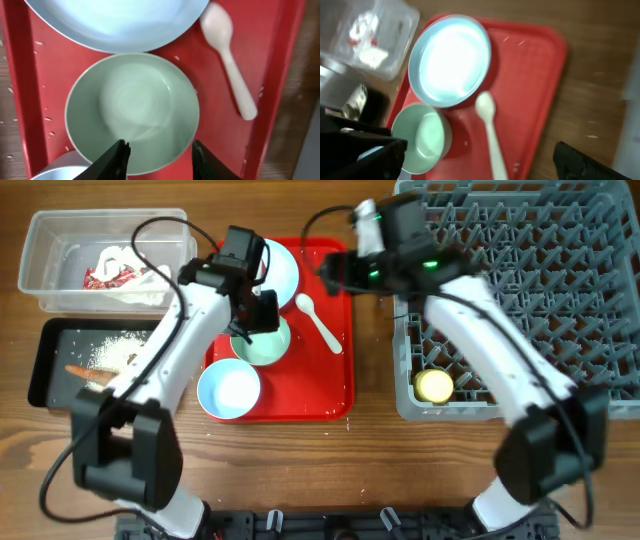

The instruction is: Sort waste into correct bins and load items into the dishwasher rack

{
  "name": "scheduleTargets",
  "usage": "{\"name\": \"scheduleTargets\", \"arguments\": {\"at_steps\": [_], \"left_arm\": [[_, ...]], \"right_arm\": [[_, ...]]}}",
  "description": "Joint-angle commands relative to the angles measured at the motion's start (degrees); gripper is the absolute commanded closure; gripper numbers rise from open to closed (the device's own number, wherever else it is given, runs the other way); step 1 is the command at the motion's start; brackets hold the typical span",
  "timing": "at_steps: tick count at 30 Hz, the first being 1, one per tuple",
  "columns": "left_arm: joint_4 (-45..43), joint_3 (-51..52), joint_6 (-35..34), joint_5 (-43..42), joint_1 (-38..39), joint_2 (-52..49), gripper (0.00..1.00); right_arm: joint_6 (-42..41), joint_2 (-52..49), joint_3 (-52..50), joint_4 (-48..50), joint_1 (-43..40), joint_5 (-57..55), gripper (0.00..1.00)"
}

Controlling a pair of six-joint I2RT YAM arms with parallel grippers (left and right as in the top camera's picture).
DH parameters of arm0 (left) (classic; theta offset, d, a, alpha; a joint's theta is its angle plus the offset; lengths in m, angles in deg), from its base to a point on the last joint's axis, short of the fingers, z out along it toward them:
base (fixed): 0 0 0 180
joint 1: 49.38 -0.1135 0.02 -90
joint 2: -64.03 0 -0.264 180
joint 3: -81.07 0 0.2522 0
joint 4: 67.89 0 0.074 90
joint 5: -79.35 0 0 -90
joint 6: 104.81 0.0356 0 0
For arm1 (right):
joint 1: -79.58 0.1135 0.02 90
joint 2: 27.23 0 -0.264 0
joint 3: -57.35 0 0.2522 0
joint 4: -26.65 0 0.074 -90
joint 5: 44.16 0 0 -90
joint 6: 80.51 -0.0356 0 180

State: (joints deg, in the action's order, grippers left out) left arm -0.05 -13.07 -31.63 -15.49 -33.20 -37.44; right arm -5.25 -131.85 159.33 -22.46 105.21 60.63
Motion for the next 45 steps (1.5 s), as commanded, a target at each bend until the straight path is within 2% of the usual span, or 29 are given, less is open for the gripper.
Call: {"name": "scheduleTargets", "arguments": {"at_steps": [1, 2, 5, 6, 8, 9, 12, 16, 21, 24, 25, 29, 31, 37, 41, 45], "left_arm": [[0.2, -0.8, 0.9, -1.2, -4.4, 6.5, 0.55], [0.2, -0.8, 0.9, -1.2, -6.3, 7.8, 0.53], [-0.5, -0.8, 0.9, -1.1, -12.6, 10.6, 0.37], [-0.7, -0.8, 0.9, -1.1, -14.7, 11.0, 0.29], [-0.7, -0.8, 0.9, -1.1, -18.6, 11.3, 0.02], [-0.7, -0.7, 0.9, -1.1, -21.1, 11.2, 0.0], [-0.7, -0.7, 1.0, -0.9, -26.4, 10.8, 0.0], [-0.8, -0.7, 0.9, -0.7, -32.1, 10.7, 0.0], [-1.7, -0.7, 1.0, -0.7, -34.4, 10.7, 0.0], [-1.7, -0.7, 1.0, -0.7, -34.4, 10.7, 0.0], [-1.7, -0.7, 1.0, -0.7, -34.4, 10.7, 0.0], [-1.7, -0.7, 1.0, -0.7, -34.4, 10.7, 0.0], [-1.7, -0.7, 1.0, -0.7, -34.4, 10.7, 0.0], [-1.7, -0.7, 1.0, -0.7, -34.4, 10.7, 0.0], [-1.7, -0.7, 1.0, -0.7, -34.4, 10.7, 0.0], [-1.7, -0.7, 1.0, -0.7, -34.4, 10.7, 0.0]], "right_arm": [[-1.7, -5.8, 0.3, 0.2, 4.8, 1.8, 0.06], [-2.4, -6.8, 0.3, 0.2, 6.0, 1.9, 0.06], [-4.9, -9.2, 0.3, 0.2, 8.9, 1.8, 0.12], [-6.5, -10.0, 0.3, 0.2, 9.7, 1.7, 0.14], [-8.6, -11.4, 0.3, 0.4, 10.7, 1.6, 0.19], [-10.6, -12.4, 0.3, 0.8, 11.2, 1.6, 0.21], [-12.5, -14.2, 0.3, 1.5, 11.5, 1.7, 0.29], [-15.5, -15.2, 0.3, 1.7, 11.5, 1.6, 0.49], [-19.6, -17.8, 0.3, 3.4, 11.6, 2.4, 0.62], [-21.8, -18.7, 0.3, 3.9, 11.6, 2.5, 0.75], [-22.9, -18.8, 0.3, 3.9, 11.6, 2.5, 0.84], [-23.2, -19.2, 0.3, 4.2, 11.7, 2.5, 0.87], [-23.4, -19.2, 0.3, 4.2, 11.7, 2.5, 0.95], [-22.8, -18.6, 0.3, 3.7, 11.5, 5.1, 0.96], [-19.5, -13.0, 0.3, 1.5, 9.6, 4.0, 0.96], [-18.3, 0.1, 0.3, -1.0, 5.6, -12.0, 0.96]]}}
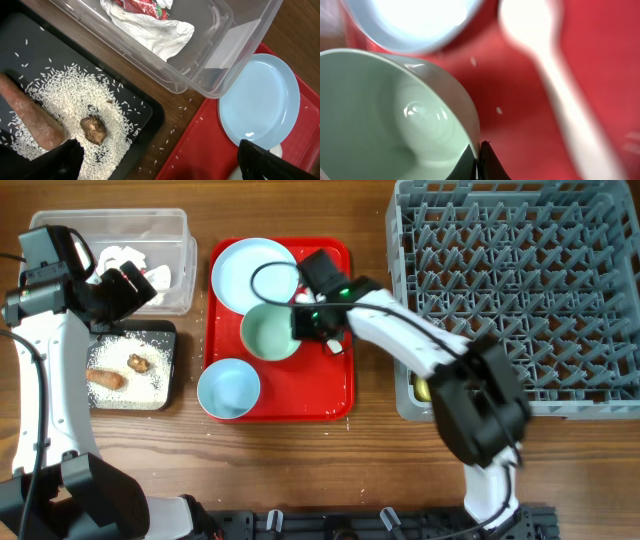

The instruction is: Sort waste into correct bins and load items into the dishwasher rack

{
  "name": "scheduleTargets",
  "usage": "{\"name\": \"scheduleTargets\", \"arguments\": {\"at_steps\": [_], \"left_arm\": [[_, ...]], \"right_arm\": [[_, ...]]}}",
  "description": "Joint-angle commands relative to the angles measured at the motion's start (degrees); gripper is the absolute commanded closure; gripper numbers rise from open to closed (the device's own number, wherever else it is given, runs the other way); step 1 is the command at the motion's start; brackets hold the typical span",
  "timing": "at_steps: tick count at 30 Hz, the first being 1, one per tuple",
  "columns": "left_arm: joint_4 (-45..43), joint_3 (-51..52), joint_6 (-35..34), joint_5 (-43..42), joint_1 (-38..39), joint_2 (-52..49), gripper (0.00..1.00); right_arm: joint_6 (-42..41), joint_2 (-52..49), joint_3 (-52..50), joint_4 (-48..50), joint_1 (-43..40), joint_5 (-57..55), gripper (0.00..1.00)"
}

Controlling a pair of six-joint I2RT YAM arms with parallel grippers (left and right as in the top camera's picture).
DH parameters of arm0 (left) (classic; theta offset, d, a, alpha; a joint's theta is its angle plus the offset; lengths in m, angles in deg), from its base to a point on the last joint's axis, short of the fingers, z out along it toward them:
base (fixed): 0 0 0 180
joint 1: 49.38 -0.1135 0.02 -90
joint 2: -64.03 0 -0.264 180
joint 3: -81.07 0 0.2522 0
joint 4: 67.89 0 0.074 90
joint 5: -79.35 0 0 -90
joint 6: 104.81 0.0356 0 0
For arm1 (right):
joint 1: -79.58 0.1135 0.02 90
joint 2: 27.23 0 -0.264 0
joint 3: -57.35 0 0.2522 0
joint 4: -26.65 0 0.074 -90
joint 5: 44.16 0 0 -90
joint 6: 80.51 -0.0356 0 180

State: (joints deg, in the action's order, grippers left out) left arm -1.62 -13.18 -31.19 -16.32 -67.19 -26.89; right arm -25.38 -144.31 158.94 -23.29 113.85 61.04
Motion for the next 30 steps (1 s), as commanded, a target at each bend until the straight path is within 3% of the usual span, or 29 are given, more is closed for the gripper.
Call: {"name": "scheduleTargets", "arguments": {"at_steps": [1, 5, 7, 10, 14, 17, 20, 30], "left_arm": [[-0.1, -0.6, 0.5, 0.1, -0.4, 0.2, 0.0], [-0.1, -0.6, 0.5, 0.2, -0.4, 0.2, 0.0], [-0.1, -0.6, 0.5, 0.2, -0.4, 0.2, 0.0], [-0.1, -0.6, 0.5, 0.2, -0.4, 0.2, 0.0], [-0.1, -0.6, 0.5, 0.1, -0.4, 0.2, 0.0], [-0.1, -0.6, 0.5, 0.2, -0.4, 0.2, 0.0], [-0.1, -0.6, 0.5, 0.1, -0.4, 0.2, 0.0], [-0.1, -0.6, 0.5, 0.2, -0.4, 0.2, 0.0]], "right_arm": [[1.7, 16.7, 0.7, -0.2, -4.2, -21.6, 0.96], [6.3, 25.8, 0.7, 2.6, -7.4, -59.2, 0.95], [12.4, 25.2, 0.7, 6.4, -9.0, -69.0, 0.96], [29.4, 20.7, 0.7, 19.2, -13.0, -74.6, 0.96], [59.5, 9.9, 0.7, 41.6, -16.0, -76.0, 0.96], [74.7, 2.1, 0.7, 52.5, -16.0, -76.0, 0.96], [80.2, -2.4, 0.7, 55.2, -16.3, -76.0, 0.96], [79.7, -7.1, 0.7, 51.3, -16.2, -77.7, 0.96]]}}
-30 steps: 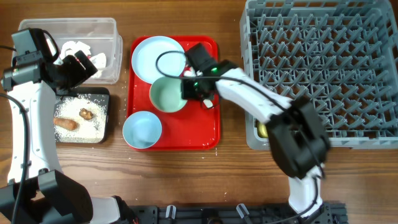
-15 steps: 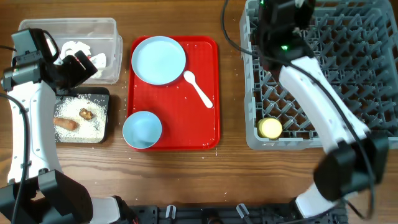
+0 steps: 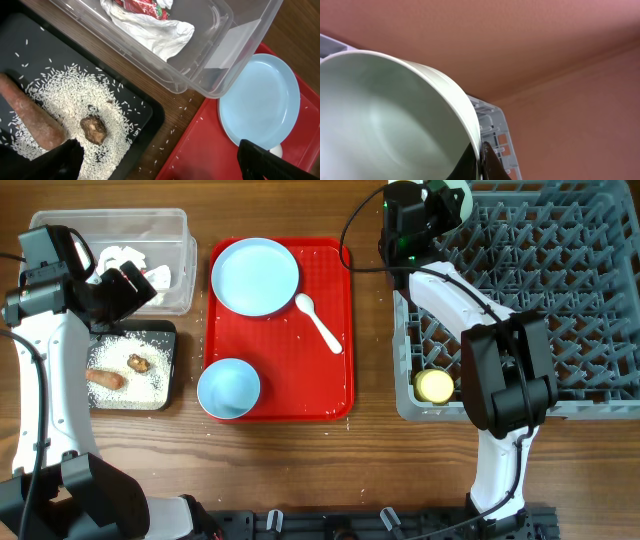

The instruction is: Sort waste into correct bins and load items into the dishwasher rack

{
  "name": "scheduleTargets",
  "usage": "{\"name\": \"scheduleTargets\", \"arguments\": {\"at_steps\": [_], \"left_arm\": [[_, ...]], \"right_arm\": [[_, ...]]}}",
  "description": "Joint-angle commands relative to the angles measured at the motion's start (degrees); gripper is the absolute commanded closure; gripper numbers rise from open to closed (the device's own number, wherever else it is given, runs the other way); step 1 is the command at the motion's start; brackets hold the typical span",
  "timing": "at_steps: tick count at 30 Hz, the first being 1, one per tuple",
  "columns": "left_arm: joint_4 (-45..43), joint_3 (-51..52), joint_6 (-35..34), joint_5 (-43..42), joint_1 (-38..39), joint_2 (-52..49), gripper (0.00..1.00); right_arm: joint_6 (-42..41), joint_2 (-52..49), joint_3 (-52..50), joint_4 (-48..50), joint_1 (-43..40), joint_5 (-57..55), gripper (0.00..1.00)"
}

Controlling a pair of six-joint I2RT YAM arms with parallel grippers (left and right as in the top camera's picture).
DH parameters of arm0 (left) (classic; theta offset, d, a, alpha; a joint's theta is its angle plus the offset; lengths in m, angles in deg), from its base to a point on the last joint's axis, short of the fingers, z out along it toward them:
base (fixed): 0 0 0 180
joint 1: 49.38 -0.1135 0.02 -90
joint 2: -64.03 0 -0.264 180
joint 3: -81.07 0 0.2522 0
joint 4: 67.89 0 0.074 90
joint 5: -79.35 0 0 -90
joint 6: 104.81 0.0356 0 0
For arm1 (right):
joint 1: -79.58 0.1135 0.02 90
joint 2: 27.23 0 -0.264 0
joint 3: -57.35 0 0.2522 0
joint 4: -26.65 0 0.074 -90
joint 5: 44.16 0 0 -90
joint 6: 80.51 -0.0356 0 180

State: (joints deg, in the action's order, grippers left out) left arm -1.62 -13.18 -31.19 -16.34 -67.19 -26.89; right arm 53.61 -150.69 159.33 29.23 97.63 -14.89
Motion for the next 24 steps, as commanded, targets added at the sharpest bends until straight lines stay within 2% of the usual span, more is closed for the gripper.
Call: {"name": "scheduleTargets", "arguments": {"at_steps": [1, 4, 5, 6, 7, 13, 18, 24], "left_arm": [[-0.1, -0.6, 0.5, 0.2, -0.4, 0.2, 0.0], [-0.1, -0.6, 0.5, 0.2, -0.4, 0.2, 0.0], [-0.1, -0.6, 0.5, 0.2, -0.4, 0.2, 0.0], [-0.1, -0.6, 0.5, 0.2, -0.4, 0.2, 0.0], [-0.1, -0.6, 0.5, 0.2, -0.4, 0.2, 0.0], [-0.1, -0.6, 0.5, 0.2, -0.4, 0.2, 0.0], [-0.1, -0.6, 0.5, 0.2, -0.4, 0.2, 0.0], [-0.1, -0.6, 0.5, 0.2, -0.4, 0.2, 0.0]], "right_arm": [[0.8, -0.7, 0.3, -2.7, 0.1, -1.8, 0.96], [0.8, -0.7, 0.3, -6.8, 0.4, -1.8, 0.95], [0.7, -0.7, 0.3, -7.1, 0.4, -1.8, 0.8], [0.7, -0.7, 0.3, -7.3, 0.5, -1.8, 0.39], [0.8, -0.7, 0.3, -7.3, 0.9, -1.8, 0.29], [0.9, -0.5, 0.3, -6.5, 3.7, -0.5, 0.19], [0.5, 0.3, 0.3, -6.3, 6.0, 1.9, 0.16], [-10.8, 4.9, 0.3, -6.4, 8.3, 7.0, 0.14]]}}
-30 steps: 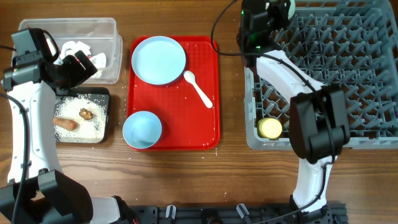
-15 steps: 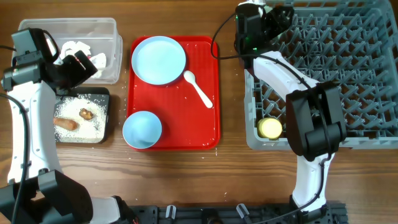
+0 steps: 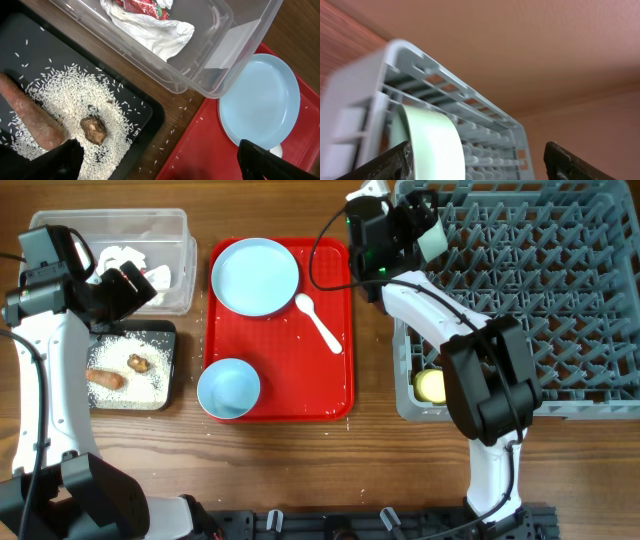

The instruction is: Sort waste into correct bins and load items into the dishwasher rack

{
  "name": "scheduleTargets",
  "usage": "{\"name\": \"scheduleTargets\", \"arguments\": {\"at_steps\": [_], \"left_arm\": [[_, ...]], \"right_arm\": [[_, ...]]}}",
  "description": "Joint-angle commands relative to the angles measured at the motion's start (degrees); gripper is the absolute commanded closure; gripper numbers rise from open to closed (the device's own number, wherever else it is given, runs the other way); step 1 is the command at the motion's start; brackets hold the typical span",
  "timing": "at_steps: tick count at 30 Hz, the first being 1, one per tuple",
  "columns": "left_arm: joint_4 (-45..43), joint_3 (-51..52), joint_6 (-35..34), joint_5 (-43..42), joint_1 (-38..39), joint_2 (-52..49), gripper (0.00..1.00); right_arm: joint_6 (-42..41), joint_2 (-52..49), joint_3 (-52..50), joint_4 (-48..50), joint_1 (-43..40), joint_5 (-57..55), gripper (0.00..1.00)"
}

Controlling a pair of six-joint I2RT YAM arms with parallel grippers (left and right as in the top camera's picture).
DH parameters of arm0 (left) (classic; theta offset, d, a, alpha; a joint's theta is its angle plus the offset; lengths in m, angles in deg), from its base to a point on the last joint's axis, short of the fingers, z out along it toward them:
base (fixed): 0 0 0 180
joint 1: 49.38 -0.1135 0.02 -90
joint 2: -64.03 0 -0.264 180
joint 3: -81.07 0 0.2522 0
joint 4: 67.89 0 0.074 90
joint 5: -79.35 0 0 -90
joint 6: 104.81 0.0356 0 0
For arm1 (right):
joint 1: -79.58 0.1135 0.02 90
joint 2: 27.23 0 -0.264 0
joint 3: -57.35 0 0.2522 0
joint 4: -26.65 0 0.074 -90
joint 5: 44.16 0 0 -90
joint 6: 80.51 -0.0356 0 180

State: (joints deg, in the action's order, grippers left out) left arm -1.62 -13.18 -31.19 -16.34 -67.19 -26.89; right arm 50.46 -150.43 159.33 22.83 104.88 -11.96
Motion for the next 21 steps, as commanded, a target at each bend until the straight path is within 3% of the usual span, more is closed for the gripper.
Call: {"name": "scheduleTargets", "arguments": {"at_steps": [1, 3, 6, 9, 13, 15, 18, 21], "left_arm": [[-0.1, -0.6, 0.5, 0.2, -0.4, 0.2, 0.0], [-0.1, -0.6, 0.5, 0.2, -0.4, 0.2, 0.0], [-0.1, -0.6, 0.5, 0.2, -0.4, 0.2, 0.0], [-0.1, -0.6, 0.5, 0.2, -0.4, 0.2, 0.0], [-0.1, -0.6, 0.5, 0.2, -0.4, 0.2, 0.0], [-0.1, -0.6, 0.5, 0.2, -0.4, 0.2, 0.0], [-0.1, -0.6, 0.5, 0.2, -0.4, 0.2, 0.0], [-0.1, -0.6, 0.5, 0.2, -0.4, 0.2, 0.0]], "right_arm": [[-12.5, 5.8, 0.3, -1.0, 2.0, 5.8, 0.14], [-23.8, 7.6, 0.3, -5.9, 4.8, 10.8, 0.22], [-30.4, 9.1, 0.3, -17.9, 9.7, 21.6, 0.23], [-40.3, 9.2, 0.3, -32.4, 16.4, 45.4, 0.18], [-61.8, 8.5, 0.3, -38.4, 19.3, 69.5, 0.19], [-68.1, 7.9, 0.2, -40.4, 19.4, 74.1, 0.21], [-73.2, 7.1, -2.2, -40.8, 20.0, 76.3, 0.39], [-77.4, 7.0, -4.9, -40.1, 20.2, 76.4, 0.49]]}}
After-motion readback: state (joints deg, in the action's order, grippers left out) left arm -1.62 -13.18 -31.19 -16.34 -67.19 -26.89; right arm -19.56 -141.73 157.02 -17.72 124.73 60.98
